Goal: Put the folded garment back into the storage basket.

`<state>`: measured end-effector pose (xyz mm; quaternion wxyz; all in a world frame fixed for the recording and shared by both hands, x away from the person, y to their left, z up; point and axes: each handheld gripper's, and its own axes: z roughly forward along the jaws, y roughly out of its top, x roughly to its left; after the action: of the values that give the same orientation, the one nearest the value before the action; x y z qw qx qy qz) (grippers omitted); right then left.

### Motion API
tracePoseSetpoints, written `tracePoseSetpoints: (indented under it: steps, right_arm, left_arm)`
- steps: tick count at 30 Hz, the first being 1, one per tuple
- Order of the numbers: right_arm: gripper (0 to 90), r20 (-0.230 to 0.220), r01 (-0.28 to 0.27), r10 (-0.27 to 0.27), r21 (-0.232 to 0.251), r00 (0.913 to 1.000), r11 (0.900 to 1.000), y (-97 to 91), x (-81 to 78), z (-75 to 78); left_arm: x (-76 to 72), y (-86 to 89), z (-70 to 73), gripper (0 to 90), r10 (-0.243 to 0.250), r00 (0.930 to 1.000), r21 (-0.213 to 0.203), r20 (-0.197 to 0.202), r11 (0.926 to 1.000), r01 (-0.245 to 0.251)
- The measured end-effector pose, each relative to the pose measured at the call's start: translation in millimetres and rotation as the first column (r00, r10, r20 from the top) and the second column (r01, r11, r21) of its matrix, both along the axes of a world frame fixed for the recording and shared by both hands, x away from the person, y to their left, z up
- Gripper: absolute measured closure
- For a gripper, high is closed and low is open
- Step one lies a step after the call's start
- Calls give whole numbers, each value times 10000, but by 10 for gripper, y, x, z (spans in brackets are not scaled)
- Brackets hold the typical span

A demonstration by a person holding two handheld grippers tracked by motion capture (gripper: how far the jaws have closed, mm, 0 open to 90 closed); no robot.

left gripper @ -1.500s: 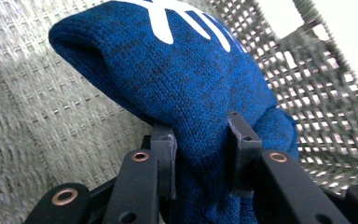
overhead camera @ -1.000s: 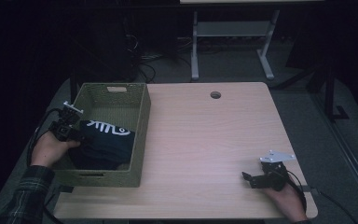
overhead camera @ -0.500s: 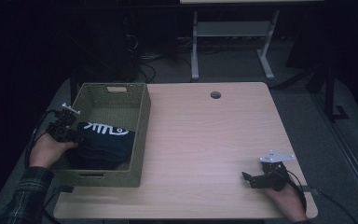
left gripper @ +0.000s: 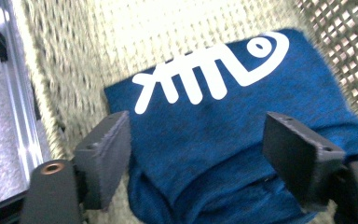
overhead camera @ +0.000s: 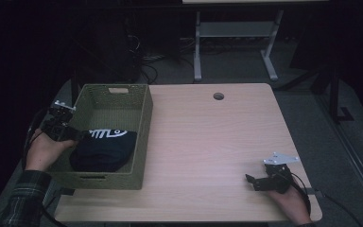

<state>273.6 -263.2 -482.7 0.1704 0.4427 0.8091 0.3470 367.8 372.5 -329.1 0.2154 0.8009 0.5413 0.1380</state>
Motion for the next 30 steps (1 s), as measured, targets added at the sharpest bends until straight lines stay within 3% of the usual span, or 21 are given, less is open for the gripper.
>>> tracePoseSetpoints:
  steps: [6,11,15,22,30]
  right_arm:
    - [70,4,-3,3,-1,10000,10000,0,0,0]
    - [70,7,1,-1,10,10000,10000,0,0,-1]
    - [70,3,0,0,2,10000,10000,0,0,0]
    - [70,7,-4,4,-5,10000,10000,0,0,0]
    - [69,13,-4,4,-2,10000,10000,0,0,-1]
  left_arm:
    - [-56,-119,87,155,-73,9986,-280,522,9996,88]
    - [-136,-219,159,149,-144,9956,-787,925,9967,218]
    - [-217,-360,220,136,-437,9898,-1320,1357,9893,618]
    - [-311,-669,269,135,-1126,9792,-1411,1687,9805,1371]
    - [-378,-1043,264,135,-1694,9648,-1777,2013,9623,2060]
